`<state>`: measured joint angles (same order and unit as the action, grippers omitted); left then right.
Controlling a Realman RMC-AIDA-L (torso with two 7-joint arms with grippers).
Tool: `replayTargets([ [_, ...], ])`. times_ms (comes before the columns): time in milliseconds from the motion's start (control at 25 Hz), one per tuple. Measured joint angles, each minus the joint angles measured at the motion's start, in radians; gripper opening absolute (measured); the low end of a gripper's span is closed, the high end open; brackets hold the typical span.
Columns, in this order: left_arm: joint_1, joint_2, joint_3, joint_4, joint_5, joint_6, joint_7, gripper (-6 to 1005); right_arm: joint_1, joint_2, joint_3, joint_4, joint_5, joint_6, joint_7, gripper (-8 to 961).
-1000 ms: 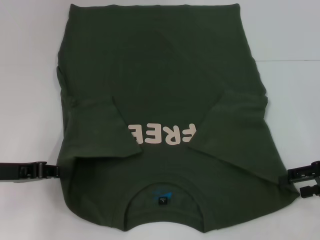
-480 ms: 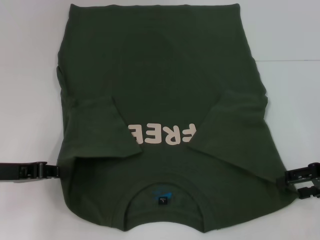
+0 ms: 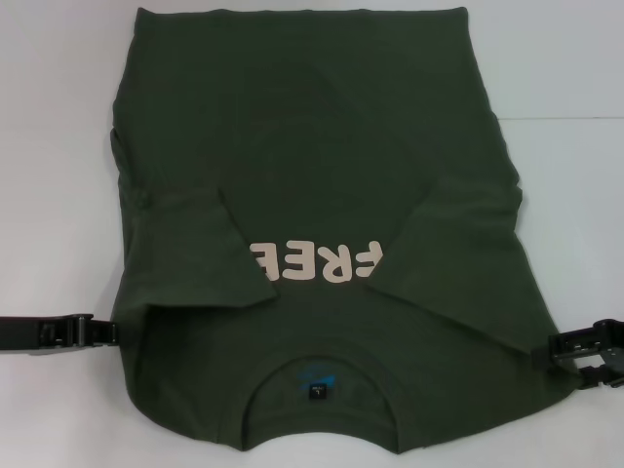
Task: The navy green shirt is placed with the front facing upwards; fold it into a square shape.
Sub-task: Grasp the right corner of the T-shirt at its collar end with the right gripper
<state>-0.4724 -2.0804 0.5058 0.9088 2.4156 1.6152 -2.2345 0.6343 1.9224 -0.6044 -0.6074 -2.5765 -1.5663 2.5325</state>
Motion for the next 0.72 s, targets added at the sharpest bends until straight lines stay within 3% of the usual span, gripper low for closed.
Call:
replayTargets([
  [720,0.000,0.002,-0.003,-0.004,-0.004,-0.001,0.007,71,0.009,0.016,0.010,0.011,0.004,0.017,-0.010,895],
])
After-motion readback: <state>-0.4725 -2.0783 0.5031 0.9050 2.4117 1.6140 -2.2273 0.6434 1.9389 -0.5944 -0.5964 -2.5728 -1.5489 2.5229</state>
